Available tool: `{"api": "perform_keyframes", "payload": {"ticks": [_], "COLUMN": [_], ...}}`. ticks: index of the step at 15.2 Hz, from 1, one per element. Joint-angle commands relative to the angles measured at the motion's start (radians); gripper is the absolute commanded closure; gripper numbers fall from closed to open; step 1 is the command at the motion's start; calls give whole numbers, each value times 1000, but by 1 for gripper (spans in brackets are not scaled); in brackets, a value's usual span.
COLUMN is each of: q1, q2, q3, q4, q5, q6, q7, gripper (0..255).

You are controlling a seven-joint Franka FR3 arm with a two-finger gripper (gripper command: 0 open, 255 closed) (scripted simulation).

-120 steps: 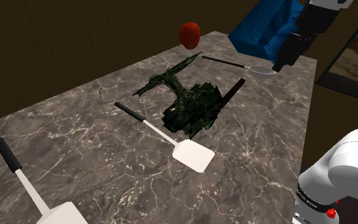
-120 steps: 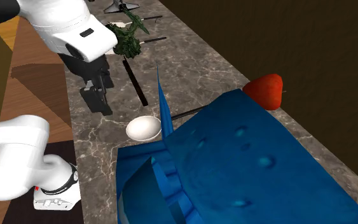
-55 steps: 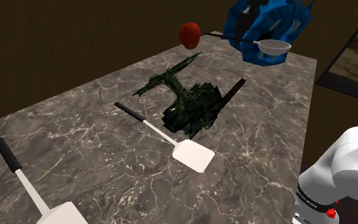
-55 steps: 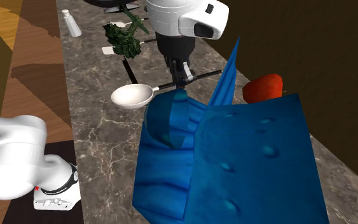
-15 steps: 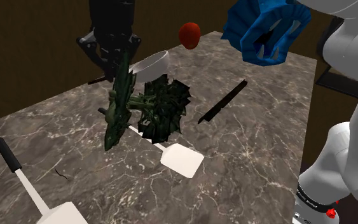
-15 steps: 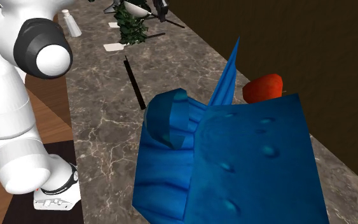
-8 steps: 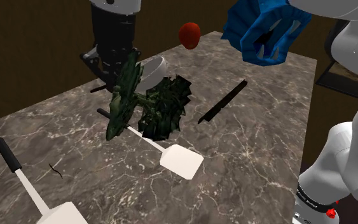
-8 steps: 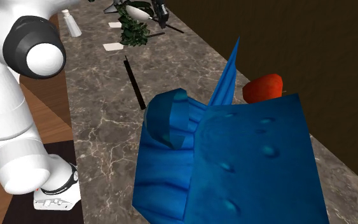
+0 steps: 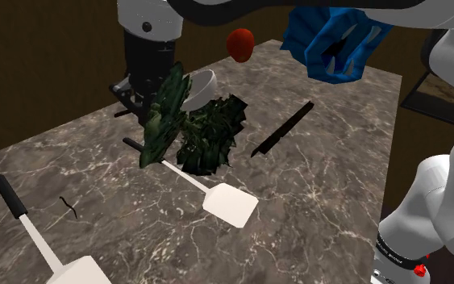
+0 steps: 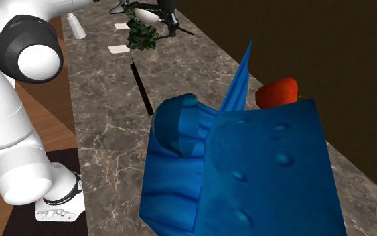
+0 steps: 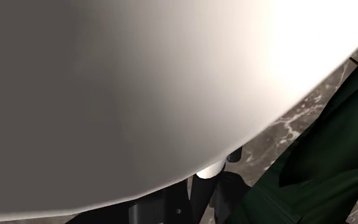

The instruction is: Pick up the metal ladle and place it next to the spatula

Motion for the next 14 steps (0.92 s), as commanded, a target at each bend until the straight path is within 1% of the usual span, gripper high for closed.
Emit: {"api": "perform_keyframes", "payload": {"ticks": [1, 6, 7, 9, 12, 14], "q1": [2, 2, 2, 0, 3, 3], "q2": [6, 6, 9, -6, 6, 4], "q3": [1, 0, 0, 1, 0, 0], "q4": [-25, -25, -28, -52, -25, 40], "q5": [1, 1, 0, 4, 1, 2], "q6": [1, 2, 8, 17, 2, -65], "q7": [1, 1, 1, 0, 1, 1], "gripper": [255, 255, 0, 0, 0, 0]}}
